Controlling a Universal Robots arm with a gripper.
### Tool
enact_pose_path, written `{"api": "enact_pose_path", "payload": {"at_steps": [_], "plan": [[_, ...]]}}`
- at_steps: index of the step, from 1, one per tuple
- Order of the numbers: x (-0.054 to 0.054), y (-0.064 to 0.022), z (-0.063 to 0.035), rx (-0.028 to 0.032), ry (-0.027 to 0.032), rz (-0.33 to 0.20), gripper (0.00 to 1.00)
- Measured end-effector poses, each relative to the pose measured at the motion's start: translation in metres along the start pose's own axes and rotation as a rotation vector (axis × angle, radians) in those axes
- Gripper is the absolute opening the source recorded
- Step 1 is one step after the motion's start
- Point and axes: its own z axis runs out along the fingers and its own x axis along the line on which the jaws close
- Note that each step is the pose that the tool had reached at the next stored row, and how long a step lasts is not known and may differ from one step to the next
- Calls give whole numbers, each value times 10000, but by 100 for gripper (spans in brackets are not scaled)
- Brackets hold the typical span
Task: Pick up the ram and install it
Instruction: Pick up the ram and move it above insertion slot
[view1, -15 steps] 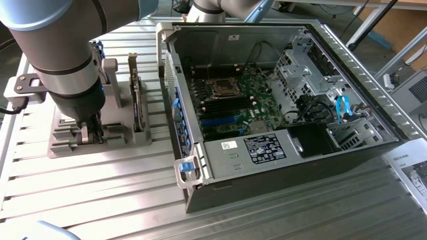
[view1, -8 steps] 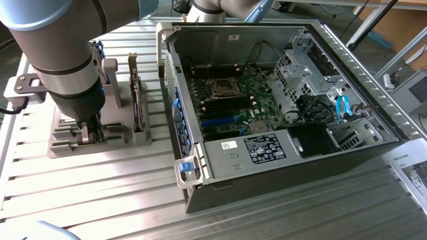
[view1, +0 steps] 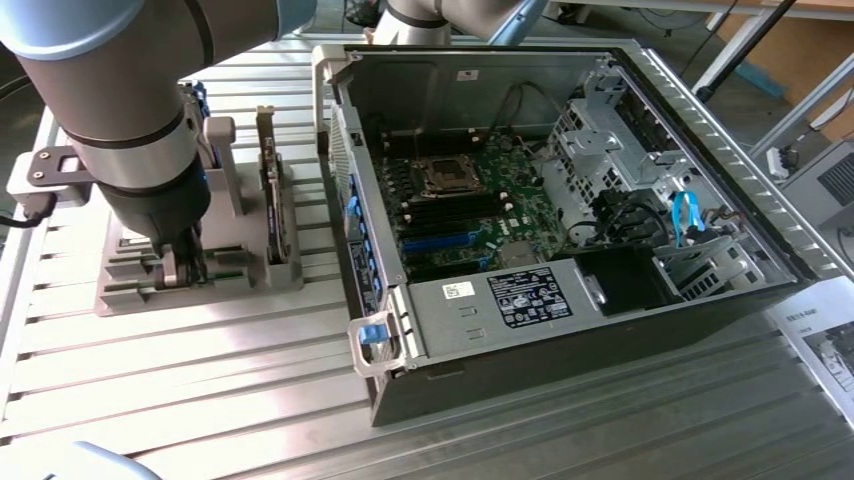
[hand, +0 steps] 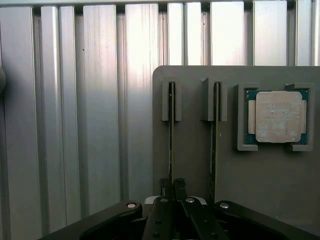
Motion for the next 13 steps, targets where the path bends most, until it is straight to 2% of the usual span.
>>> {"api": "enact_pose_path", "payload": {"at_steps": [13], "plan": [[2,2,-121,2,-2,0,12]]}}
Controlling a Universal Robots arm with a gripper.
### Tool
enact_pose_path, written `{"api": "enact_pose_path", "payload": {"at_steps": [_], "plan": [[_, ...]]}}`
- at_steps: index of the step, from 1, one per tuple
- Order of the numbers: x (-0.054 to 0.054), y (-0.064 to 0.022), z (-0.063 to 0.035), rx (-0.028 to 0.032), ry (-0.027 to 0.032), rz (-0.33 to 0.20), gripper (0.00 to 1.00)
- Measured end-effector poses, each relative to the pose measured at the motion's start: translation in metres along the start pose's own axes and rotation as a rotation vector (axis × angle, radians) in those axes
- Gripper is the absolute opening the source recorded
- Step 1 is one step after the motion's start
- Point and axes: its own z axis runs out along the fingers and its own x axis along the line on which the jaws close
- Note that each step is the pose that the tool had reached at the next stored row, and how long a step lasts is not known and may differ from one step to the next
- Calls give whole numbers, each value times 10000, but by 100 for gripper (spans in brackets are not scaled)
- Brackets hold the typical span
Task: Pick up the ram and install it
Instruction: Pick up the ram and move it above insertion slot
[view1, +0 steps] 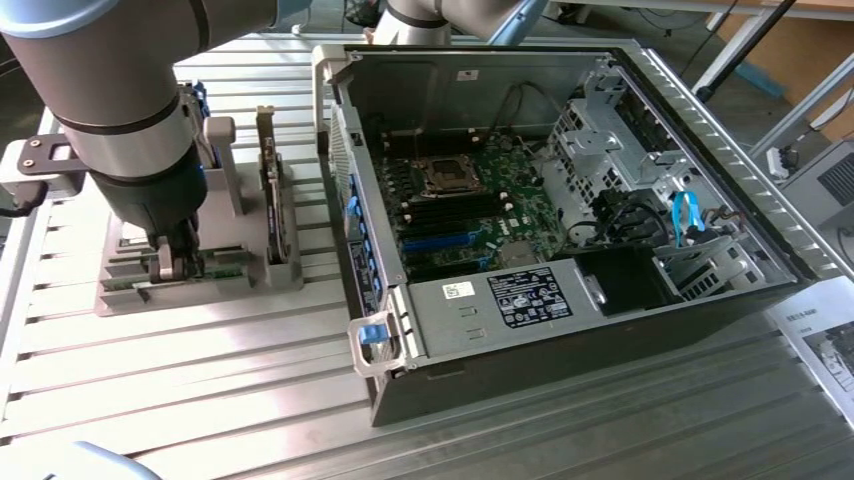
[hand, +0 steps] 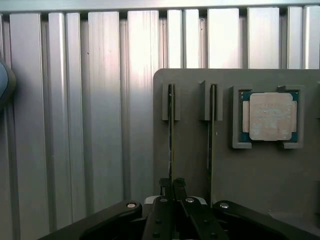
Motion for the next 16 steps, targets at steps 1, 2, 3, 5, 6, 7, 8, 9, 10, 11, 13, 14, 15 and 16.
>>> {"api": "enact_pose_path", "payload": {"at_steps": [1,2,3,5,6,7,8,9,10,11,13,14,15,16], "plan": [[0,0,-10,-1,0,0,12],[0,0,-18,-1,1,0,12],[0,0,-28,-1,1,0,12],[1,1,-51,0,0,0,12],[1,1,-63,-1,1,0,12],[2,1,-78,-1,1,0,12],[2,1,-92,-1,1,0,12],[2,2,-105,-2,2,0,12],[2,2,-120,-1,1,0,12],[3,2,-134,-1,1,0,12],[3,2,-161,-1,1,0,12],[3,2,-176,-1,1,0,12],[4,3,-205,-1,1,0,12],[4,3,-219,-1,1,0,12]]}}
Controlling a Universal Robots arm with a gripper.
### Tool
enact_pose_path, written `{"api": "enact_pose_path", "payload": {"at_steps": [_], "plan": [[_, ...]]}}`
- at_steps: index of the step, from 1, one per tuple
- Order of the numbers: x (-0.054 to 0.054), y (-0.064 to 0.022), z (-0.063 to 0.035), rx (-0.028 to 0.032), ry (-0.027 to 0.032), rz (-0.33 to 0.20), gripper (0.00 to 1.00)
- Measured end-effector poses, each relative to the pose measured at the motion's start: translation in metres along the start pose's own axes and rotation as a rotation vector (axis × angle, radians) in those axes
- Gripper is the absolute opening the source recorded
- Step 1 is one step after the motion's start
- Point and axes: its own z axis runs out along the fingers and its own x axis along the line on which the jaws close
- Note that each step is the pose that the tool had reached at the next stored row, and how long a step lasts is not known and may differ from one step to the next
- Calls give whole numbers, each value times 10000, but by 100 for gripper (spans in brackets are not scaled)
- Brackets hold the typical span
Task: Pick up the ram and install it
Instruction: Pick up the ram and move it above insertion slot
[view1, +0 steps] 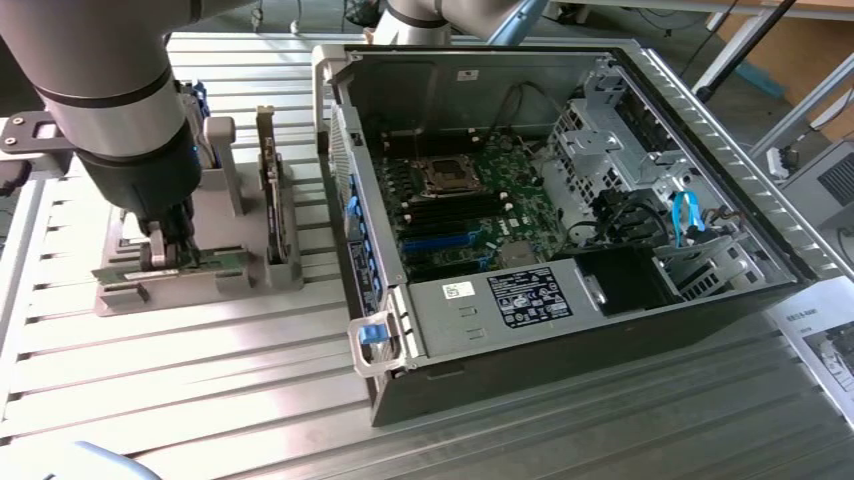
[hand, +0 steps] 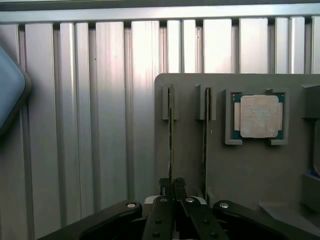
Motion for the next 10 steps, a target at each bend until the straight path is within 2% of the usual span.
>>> {"api": "enact_pose_path", "payload": {"at_steps": [10], "plan": [[3,2,-147,1,-1,0,12]]}}
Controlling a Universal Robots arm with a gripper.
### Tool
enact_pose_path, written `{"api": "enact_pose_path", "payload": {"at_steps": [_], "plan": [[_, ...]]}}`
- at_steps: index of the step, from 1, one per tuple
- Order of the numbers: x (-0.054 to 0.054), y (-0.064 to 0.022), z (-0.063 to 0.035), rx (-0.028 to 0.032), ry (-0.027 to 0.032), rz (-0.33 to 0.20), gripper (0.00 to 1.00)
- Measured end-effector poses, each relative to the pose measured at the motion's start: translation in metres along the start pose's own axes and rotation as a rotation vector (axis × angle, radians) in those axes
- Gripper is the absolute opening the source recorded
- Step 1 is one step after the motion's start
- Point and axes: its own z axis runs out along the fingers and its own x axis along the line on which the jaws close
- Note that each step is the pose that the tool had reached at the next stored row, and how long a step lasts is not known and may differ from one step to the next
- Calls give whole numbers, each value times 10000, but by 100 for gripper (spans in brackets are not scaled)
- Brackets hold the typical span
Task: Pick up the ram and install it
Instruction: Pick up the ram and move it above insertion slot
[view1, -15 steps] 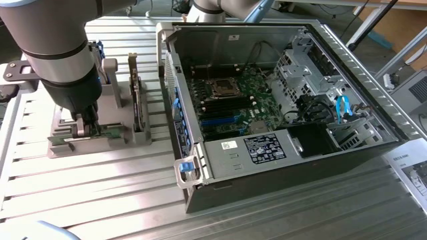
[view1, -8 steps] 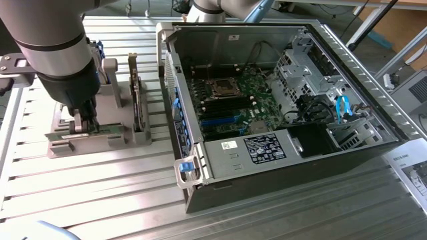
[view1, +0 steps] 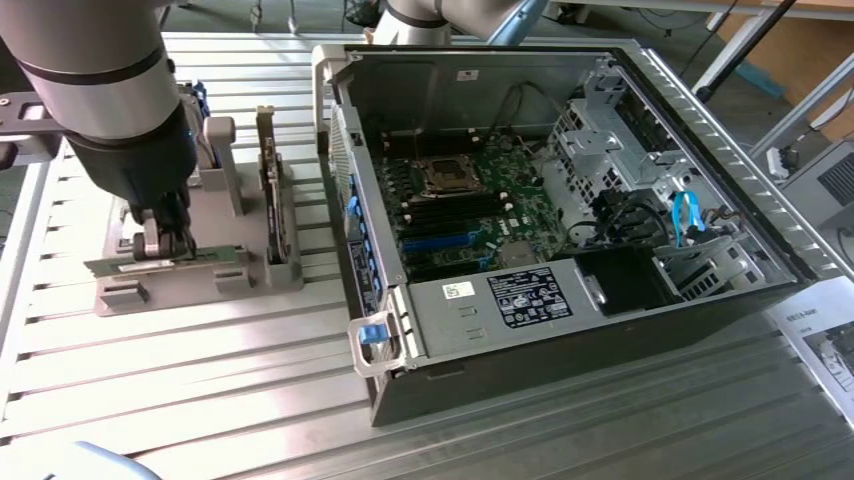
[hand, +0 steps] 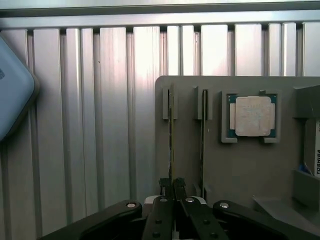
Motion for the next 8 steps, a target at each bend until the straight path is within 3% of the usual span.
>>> {"api": "enact_pose_path", "payload": {"at_steps": [8], "plan": [[3,2,-162,0,0,0,12]]}}
